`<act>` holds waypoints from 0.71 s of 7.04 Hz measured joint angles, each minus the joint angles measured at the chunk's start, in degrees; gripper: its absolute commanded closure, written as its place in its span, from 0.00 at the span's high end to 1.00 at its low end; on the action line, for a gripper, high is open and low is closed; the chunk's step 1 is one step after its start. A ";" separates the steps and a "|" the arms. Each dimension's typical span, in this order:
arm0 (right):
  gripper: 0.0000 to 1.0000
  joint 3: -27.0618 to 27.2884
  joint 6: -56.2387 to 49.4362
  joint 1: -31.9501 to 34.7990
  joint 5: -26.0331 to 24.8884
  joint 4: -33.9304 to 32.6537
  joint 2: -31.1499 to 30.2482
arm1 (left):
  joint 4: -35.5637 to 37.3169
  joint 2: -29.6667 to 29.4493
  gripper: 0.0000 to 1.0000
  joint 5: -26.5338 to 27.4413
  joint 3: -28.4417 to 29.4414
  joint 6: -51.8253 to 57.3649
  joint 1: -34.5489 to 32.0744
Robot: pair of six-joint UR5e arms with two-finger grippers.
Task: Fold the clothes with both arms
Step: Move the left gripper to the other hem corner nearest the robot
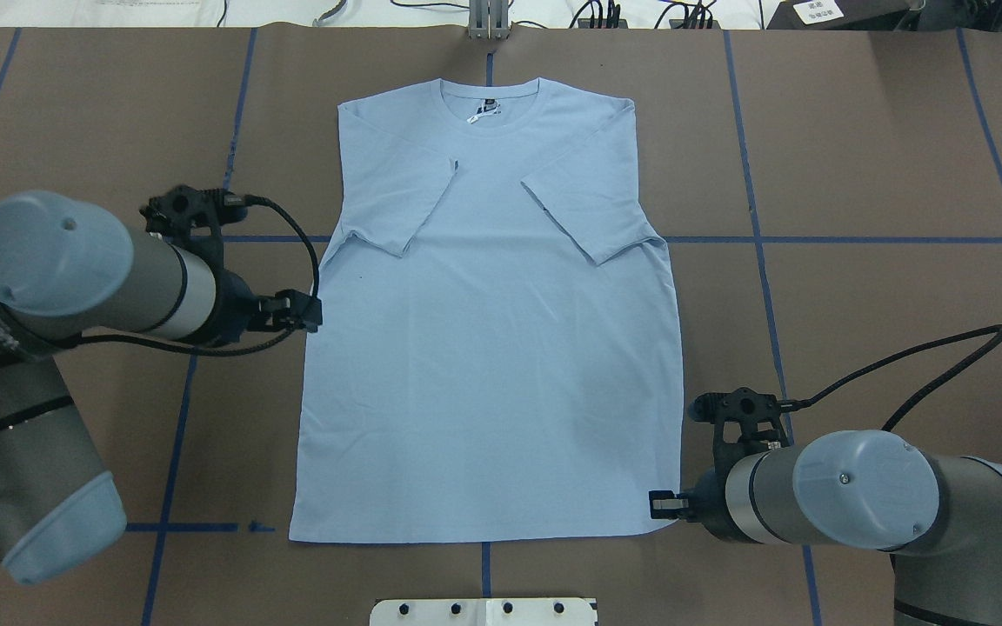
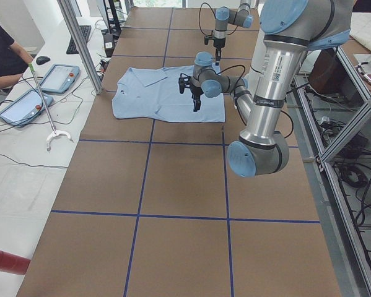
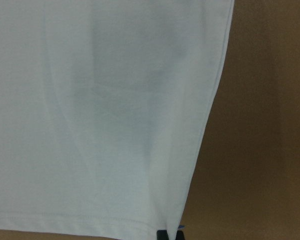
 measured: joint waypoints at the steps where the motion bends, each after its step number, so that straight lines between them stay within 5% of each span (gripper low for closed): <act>1: 0.00 0.17 0.04 0.52 -0.04 0.11 0.08 | 0.12 1.03 0.98 2.16 0.15 -4.97 4.29; 5: 0.00 0.34 0.04 2.35 0.40 0.20 0.31 | 0.18 3.57 0.91 3.94 0.55 -12.83 12.54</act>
